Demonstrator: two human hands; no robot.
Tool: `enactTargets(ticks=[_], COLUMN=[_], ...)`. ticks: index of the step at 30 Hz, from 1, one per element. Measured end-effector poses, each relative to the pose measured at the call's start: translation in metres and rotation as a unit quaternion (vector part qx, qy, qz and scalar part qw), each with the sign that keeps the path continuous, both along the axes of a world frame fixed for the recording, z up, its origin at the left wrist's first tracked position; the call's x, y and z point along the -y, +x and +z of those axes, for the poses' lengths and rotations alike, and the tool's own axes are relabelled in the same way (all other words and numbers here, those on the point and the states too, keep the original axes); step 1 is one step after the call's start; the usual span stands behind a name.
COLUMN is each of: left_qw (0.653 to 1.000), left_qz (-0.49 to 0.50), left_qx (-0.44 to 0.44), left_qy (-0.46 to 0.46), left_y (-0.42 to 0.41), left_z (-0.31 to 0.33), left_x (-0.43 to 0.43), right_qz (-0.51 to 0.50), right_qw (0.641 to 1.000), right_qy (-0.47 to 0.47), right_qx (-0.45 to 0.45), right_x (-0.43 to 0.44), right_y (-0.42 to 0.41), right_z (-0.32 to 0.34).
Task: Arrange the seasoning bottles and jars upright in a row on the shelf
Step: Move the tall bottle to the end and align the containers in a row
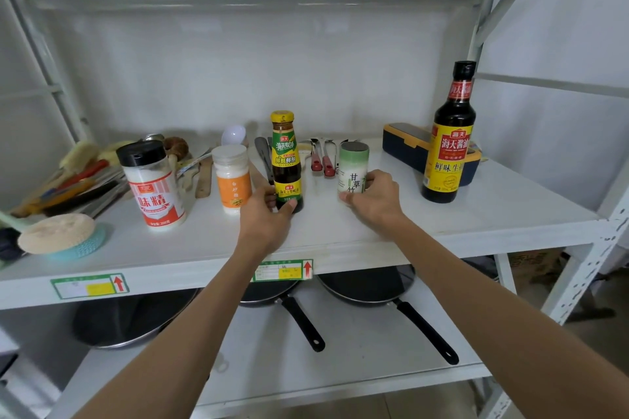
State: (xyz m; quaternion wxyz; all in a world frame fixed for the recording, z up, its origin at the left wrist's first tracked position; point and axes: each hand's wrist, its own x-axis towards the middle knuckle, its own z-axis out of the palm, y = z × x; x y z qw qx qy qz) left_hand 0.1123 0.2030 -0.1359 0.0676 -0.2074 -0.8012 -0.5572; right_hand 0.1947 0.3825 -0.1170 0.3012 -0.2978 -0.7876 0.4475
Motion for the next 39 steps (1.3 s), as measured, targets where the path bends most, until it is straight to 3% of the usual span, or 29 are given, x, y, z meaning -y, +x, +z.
enactTargets(ticks=[16,19,21,24,27,30,39], left_qw=[1.0,1.0,1.0,0.999,0.998,0.997,0.992], left_qz=[-0.011,-0.006,0.005,0.017,0.026,0.029,0.032], left_qx=[0.001,0.001,0.007,0.017,0.017,0.02,-0.012], left_qy=[-0.007,0.002,0.009,0.03,0.049,0.073,0.125], left_y=[0.004,0.005,0.006,0.005,0.004,0.002,0.008], left_z=[0.003,0.003,0.004,0.004,0.004,0.003,0.007], left_x=[0.001,0.0,0.0,0.001,0.005,0.008,0.011], right_qz=[-0.039,-0.1,-0.121,0.007,0.107,0.134,0.16], right_qw=[0.998,0.994,0.99,0.998,0.994,0.99,0.987], right_qy=[-0.047,0.019,0.076,0.056,0.012,-0.036,-0.012], right_qx=[0.008,0.046,0.016,-0.025,0.004,0.013,-0.011], right_x=[-0.017,0.003,0.022,0.048,0.066,0.073,0.068], right_y=[0.006,0.007,0.007,-0.002,-0.019,-0.031,-0.039], right_z=[0.001,-0.002,-0.004,-0.008,-0.008,-0.006,-0.01])
